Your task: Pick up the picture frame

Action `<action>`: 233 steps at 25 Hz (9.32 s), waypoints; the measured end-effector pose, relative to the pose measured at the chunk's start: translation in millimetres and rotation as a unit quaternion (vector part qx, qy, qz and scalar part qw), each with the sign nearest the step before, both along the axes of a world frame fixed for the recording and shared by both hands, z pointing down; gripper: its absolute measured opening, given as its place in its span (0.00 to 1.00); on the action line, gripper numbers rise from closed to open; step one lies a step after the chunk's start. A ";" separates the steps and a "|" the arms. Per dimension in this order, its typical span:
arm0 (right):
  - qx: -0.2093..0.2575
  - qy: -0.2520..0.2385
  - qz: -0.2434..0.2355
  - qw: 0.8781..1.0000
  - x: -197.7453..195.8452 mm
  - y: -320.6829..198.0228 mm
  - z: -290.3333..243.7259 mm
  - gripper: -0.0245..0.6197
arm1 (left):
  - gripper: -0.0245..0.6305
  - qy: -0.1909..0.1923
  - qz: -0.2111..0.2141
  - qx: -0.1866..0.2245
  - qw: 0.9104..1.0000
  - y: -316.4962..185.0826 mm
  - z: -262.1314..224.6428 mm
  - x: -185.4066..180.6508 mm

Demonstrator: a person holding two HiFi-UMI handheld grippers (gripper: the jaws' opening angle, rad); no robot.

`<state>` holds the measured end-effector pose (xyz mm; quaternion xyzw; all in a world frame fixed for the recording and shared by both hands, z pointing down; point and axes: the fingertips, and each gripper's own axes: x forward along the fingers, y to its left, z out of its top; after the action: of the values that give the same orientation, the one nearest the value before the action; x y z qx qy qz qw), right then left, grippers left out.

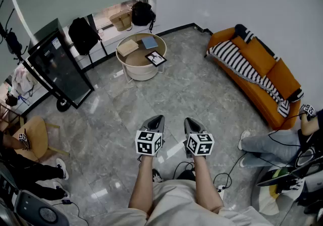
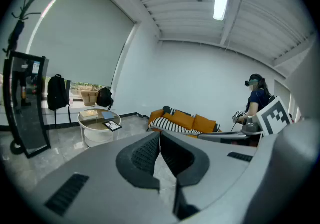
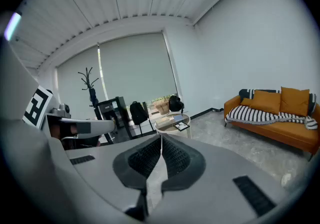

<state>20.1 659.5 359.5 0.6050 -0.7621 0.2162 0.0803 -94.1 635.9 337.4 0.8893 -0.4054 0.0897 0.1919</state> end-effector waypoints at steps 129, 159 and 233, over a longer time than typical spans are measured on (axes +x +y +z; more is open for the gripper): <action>-0.061 -0.213 -0.003 0.975 107.4 -863.1 201.6 0.10 | 0.07 -0.079 0.048 -0.001 0.996 -887.9 173.0 74.0; -0.215 -0.151 -0.108 0.959 119.2 -990.9 470.2 0.10 | 0.07 -0.108 0.016 -0.205 0.973 -950.2 470.1 98.9; -0.257 -0.416 -0.164 0.857 71.6 -987.1 511.1 0.13 | 0.07 -0.109 0.008 -0.254 0.961 -951.2 541.6 133.5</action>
<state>91.7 -327.6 870.6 0.2826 -0.7301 0.6195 -0.0575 39.3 -315.3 878.9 0.7993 -0.3806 0.2875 0.3657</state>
